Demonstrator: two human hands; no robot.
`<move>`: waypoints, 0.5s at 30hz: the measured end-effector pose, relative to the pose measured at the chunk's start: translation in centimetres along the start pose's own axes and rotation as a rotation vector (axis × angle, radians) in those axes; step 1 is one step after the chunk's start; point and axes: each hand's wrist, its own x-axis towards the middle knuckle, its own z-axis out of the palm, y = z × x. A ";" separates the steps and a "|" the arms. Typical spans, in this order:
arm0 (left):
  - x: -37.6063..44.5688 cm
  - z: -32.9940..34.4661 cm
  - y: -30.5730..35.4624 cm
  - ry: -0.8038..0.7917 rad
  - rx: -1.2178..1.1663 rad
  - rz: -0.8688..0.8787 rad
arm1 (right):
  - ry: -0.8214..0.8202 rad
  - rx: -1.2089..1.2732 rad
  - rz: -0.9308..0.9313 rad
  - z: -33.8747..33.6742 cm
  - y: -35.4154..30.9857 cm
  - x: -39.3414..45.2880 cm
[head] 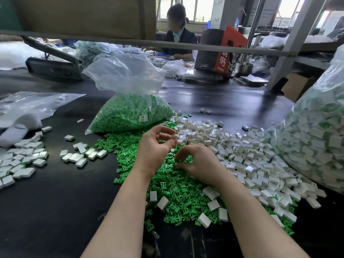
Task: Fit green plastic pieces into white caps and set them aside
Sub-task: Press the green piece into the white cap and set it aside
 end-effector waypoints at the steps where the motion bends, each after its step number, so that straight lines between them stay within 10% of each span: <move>1: 0.0 0.0 0.0 -0.003 -0.008 -0.004 | 0.006 0.036 0.015 0.0 0.0 0.0; 15: 0.0 0.3 -0.1 -0.068 -0.111 -0.026 | 0.326 1.088 0.216 -1.8 -0.1 -0.7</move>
